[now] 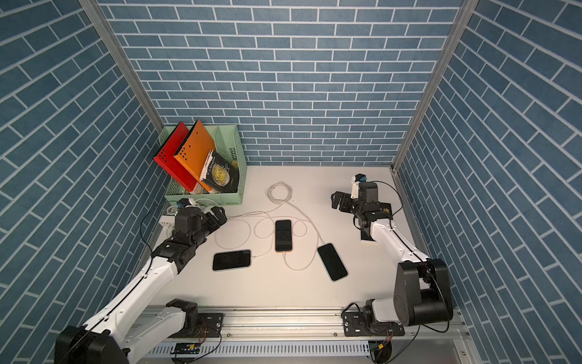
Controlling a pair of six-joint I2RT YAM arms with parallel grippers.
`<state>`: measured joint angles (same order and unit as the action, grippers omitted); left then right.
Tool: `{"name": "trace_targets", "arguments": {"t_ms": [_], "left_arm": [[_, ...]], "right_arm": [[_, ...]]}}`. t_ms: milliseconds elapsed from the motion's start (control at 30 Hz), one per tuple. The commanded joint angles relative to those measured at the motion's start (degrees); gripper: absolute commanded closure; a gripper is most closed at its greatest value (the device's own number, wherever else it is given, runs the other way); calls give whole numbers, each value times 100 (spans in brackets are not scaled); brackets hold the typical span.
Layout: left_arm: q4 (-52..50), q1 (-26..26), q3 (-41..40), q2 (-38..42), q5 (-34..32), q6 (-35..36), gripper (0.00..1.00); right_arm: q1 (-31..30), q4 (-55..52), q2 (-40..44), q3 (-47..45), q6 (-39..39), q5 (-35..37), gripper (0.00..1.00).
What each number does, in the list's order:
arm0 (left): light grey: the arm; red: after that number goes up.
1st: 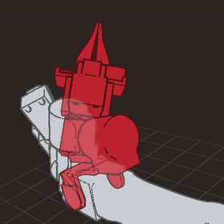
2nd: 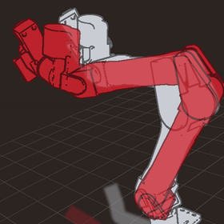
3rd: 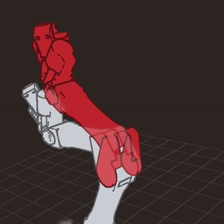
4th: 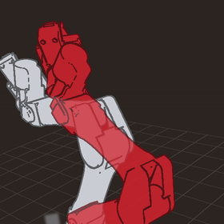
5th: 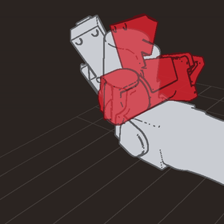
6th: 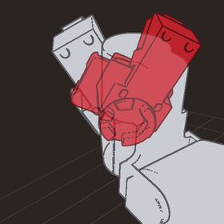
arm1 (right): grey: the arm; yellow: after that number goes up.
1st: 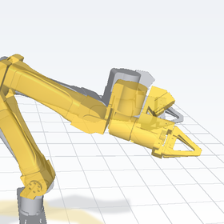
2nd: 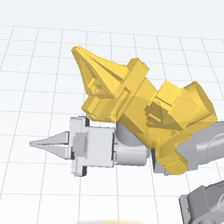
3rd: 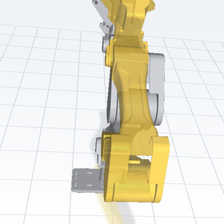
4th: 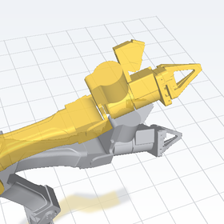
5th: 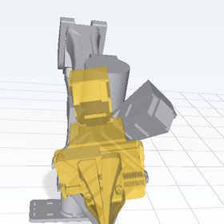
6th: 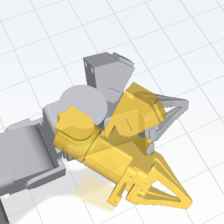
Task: Unplug the charging cable from the phone
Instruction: Pick up the phone at the center of the board.
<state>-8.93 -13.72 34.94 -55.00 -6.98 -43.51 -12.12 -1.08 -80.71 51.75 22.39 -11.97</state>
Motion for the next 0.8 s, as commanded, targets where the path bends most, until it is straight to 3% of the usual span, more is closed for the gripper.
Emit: {"name": "trace_targets", "arguments": {"t_ms": [0, 333, 767], "left_arm": [[-524, -245, -156, 142, -214, -681, 0], [-922, -875, -746, 151, -83, -1698, 0], [-636, -1546, -1239, -181, -19, -2757, 0]], "right_arm": [[-326, -165, -282, 210, 190, 224, 0], [-1300, -193, -1388, 1063, 208, 128, 1], [-1676, -339, -2119, 1647, 214, -102, 0]]}}
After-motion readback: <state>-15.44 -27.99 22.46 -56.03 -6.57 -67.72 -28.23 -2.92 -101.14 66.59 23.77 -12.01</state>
